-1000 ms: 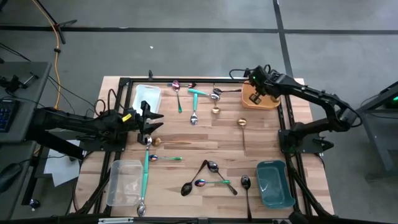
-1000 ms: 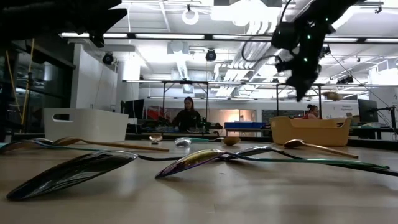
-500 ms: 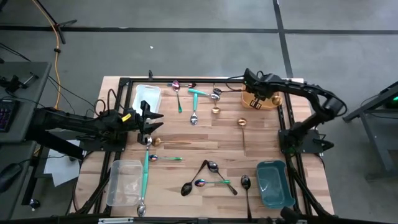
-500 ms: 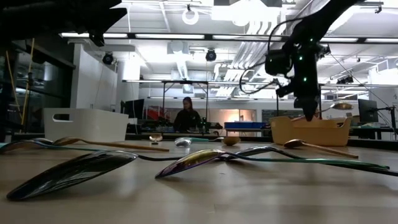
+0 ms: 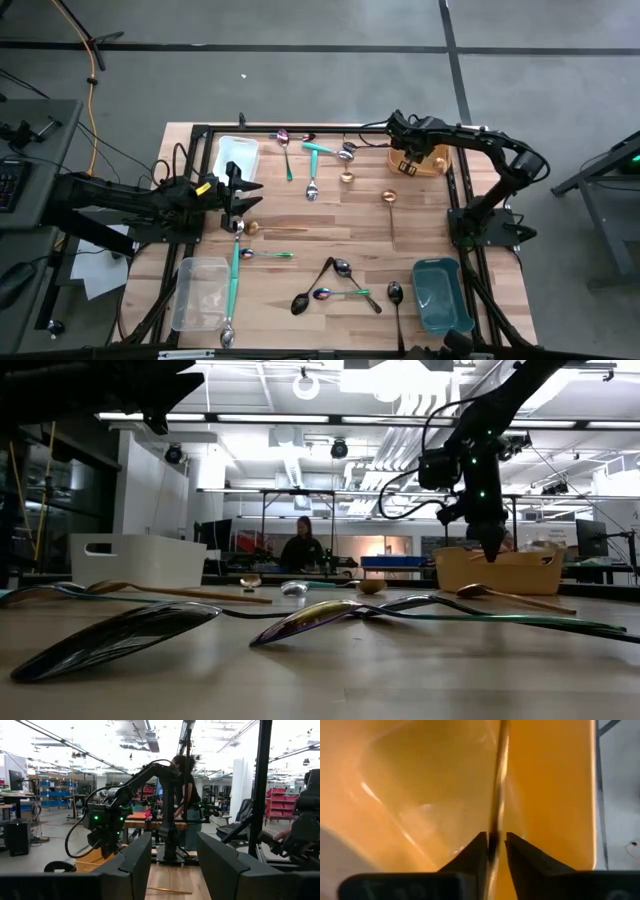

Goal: Sort silverware by color (type)
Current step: Put the gold spoon into the yellow bin

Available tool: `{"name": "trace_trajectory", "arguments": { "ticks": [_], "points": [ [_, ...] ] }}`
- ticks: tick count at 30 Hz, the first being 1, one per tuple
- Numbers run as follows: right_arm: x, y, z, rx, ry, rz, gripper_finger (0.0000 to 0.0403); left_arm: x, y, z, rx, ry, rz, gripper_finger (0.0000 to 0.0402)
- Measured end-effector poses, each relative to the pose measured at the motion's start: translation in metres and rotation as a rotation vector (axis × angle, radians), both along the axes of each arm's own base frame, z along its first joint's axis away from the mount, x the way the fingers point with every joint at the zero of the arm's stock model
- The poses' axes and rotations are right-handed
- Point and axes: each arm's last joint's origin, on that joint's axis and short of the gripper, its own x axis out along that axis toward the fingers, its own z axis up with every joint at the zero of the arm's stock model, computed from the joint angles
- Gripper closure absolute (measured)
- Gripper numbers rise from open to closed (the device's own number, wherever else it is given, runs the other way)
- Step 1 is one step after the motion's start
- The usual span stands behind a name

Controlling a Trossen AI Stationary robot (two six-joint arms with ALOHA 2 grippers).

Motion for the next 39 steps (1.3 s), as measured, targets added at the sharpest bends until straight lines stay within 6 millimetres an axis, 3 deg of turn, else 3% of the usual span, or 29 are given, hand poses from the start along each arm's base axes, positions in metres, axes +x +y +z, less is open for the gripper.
{"name": "trace_trajectory", "arguments": {
  "ticks": [9, 16, 20, 24, 27, 30, 35, 39],
  "points": [
    [-0.006, 0.006, 0.003, 0.077, 0.067, 0.001, 0.0278, 0.0, 0.0, 0.0, 0.0, 0.0, 0.0, 0.0253],
    [-0.004, 0.006, 0.037, 0.068, 0.029, -0.022, 0.0275, 0.0, 0.0, 0.0, 0.0, 0.0, 0.001, 0.0253],
    [-0.01, 0.016, 0.07, 0.057, -0.194, -0.036, 0.0274, 0.0, 0.0, 0.0, 0.0, 0.0, 0.001, 0.0253],
    [-0.018, 0.036, 0.107, 0.114, -0.57, -0.007, 0.0274, 0.0, 0.0, 0.0, 0.0, 0.001, 0.001, 0.0253],
    [-0.017, 0.056, 0.134, 0.148, -0.837, 0.103, 0.0274, 0.0, 0.0, 0.0, 0.0, 0.001, 0.001, 0.0253],
    [-0.011, 0.078, 0.155, 0.123, -0.996, 0.231, 0.0274, 0.0, 0.0, 0.0, 0.0, 0.0, 0.001, 0.0253],
    [0.006, 0.11, 0.171, 0.12, -1.122, 0.418, 0.0274, 0.0, 0.0, 0.0, -0.03, -0.001, -0.008, 0.0253],
    [0.024, 0.127, 0.168, 0.162, -1.129, 0.512, 0.0274, 0.0, 0.0, 0.0, -0.033, -0.001, -0.008, 0.0253]
  ]
}}
